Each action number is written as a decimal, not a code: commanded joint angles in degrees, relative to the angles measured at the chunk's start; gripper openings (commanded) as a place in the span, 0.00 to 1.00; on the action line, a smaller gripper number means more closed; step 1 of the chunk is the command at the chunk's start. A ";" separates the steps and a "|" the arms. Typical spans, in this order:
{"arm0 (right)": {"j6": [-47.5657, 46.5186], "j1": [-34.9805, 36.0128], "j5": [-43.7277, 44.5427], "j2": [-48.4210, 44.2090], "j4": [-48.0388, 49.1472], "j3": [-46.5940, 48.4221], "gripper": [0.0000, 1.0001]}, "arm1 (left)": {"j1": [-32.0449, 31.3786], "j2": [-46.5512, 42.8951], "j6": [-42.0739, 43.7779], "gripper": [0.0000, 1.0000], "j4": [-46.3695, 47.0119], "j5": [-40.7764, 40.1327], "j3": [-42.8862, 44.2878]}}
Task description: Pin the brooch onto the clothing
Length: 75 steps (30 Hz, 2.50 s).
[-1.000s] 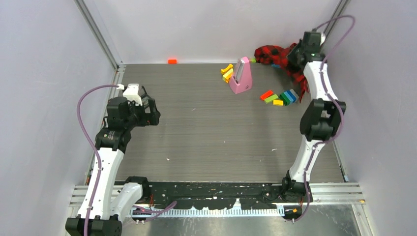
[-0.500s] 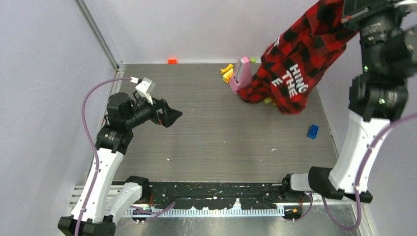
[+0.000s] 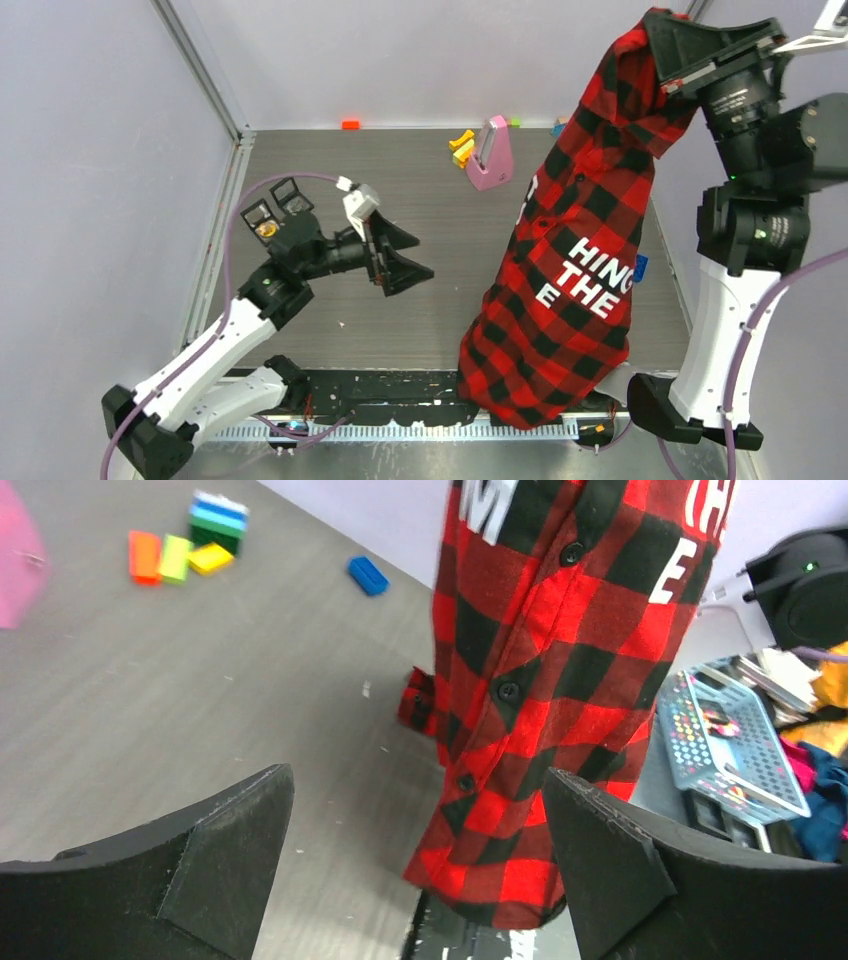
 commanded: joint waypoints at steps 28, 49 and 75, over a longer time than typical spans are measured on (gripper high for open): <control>2.86 0.16 0.24 -2.56 7.73 -23.10 0.01 | -28.42 45.74 7.26 0.96 22.57 -45.04 0.25; -0.31 0.13 5.83 -2.97 5.46 -27.09 0.01 | -32.19 62.24 9.05 0.00 11.29 -66.58 13.16; -9.38 -3.80 12.12 33.63 -16.47 -5.42 0.62 | -2.91 14.92 23.94 0.00 -46.36 -51.85 27.29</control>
